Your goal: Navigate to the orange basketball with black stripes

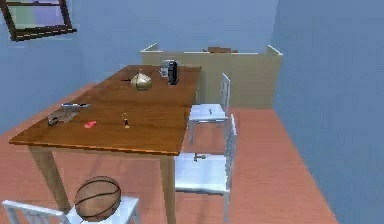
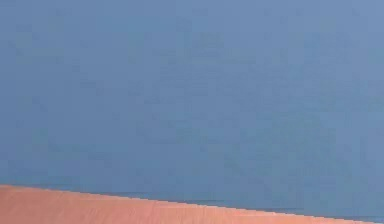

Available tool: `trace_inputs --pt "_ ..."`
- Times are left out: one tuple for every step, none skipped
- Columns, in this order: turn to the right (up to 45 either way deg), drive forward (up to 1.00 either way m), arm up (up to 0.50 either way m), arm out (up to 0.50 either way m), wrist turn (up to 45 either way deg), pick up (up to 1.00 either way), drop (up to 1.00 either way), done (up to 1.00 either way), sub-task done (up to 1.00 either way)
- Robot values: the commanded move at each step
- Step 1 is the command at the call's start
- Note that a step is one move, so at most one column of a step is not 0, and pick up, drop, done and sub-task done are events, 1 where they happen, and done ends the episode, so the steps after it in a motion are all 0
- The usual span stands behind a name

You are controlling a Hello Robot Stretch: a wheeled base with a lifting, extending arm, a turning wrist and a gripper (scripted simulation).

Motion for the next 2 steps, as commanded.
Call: trace_inputs --pt "-30.0 0.0 0.0 0.0 0.0 0.0 0.0 0.0 0.0" --pt "0.0 0.0 0.0 0.0 0.0 0.0 0.0 1.0 0.0"
